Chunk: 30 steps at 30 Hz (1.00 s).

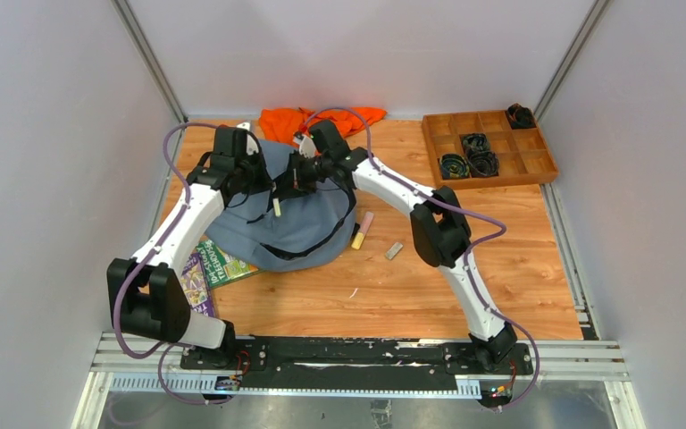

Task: Pack the student bag
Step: Place the stationery in the student bag.

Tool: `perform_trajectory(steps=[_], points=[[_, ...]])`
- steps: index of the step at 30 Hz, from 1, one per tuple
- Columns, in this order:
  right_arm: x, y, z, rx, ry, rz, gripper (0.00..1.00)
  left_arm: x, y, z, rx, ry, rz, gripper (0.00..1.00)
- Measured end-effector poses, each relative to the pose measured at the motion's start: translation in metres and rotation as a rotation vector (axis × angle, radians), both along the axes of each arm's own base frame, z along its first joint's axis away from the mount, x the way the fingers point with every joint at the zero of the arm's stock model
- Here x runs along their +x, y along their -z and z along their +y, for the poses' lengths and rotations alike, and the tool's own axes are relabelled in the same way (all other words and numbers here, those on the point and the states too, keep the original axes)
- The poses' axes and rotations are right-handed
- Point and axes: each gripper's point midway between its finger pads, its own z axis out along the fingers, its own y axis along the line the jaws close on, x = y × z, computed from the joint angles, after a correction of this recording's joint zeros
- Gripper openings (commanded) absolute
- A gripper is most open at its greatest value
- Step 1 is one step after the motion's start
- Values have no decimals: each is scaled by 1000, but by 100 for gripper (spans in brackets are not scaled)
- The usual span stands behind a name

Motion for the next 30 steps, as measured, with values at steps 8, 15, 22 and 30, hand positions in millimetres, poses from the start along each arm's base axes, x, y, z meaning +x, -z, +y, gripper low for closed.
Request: perform_trajectory(steps=[8,15,22,30], points=[[30,5,2,-2,105,29,0,-4,-2,-10,-54,38,-2,0],[63,5,3,8,259,25,28,-4,0,-11,-63,42,-4,0],[79,10,4,-13,314,-34,70,-1,-2,-8,-61,32,-17,0],[50,-14,-30,-61,290,-120,65,-4,1,-8,-62,35,1,0]])
